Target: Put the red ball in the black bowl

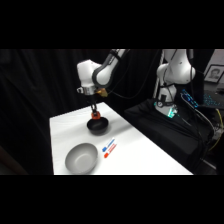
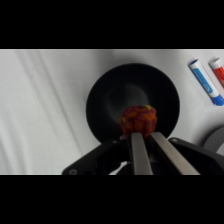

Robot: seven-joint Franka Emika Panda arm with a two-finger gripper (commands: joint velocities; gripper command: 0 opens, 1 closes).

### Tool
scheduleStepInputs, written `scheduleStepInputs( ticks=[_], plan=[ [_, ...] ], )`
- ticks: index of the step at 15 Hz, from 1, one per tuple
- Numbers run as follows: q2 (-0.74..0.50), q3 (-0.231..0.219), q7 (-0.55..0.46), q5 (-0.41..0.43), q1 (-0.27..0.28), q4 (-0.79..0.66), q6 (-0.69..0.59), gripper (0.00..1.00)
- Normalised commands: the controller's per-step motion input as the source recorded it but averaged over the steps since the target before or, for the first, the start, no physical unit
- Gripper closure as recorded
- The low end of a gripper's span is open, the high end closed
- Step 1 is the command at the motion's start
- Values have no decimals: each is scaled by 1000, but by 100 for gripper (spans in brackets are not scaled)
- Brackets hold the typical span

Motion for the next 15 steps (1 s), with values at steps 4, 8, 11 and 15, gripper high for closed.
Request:
scheduleStepInputs(
  ticks=[4, 8, 11, 15],
  plan=[
    [197, 77, -166, 153, -99, 178, 92, 95],
    [104, 80, -147, 116, -92, 149, 21, 51],
    [10, 86, -213, 118, -115, 145, -112, 25],
    [-139, 47, -216, 42, -95, 124, -268, 0]
  ],
)
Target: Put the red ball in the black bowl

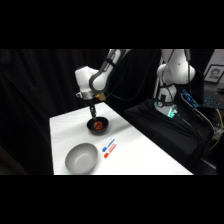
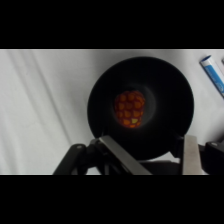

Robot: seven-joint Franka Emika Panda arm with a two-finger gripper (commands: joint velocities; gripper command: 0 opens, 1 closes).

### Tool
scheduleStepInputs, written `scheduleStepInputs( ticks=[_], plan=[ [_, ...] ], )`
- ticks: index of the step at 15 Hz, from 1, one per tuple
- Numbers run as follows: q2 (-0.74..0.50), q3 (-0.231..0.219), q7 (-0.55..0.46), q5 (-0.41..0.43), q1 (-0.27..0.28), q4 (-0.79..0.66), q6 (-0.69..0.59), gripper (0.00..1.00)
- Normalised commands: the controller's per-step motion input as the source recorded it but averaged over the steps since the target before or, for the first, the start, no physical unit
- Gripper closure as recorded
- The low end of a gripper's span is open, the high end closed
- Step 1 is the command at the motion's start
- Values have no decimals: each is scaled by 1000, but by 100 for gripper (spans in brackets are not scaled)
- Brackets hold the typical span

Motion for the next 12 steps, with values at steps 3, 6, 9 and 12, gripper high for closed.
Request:
scheduleStepInputs(
  ticks=[3, 6, 9, 12],
  plan=[
    [-258, 25, -194, 2, -62, 107, -362, 0],
    [-250, 7, -181, -16, -43, 132, -388, 0],
    [-216, -17, -146, -55, -20, 152, -380, 0],
    [-188, -28, -139, -71, -6, 142, -308, 0]
  ],
)
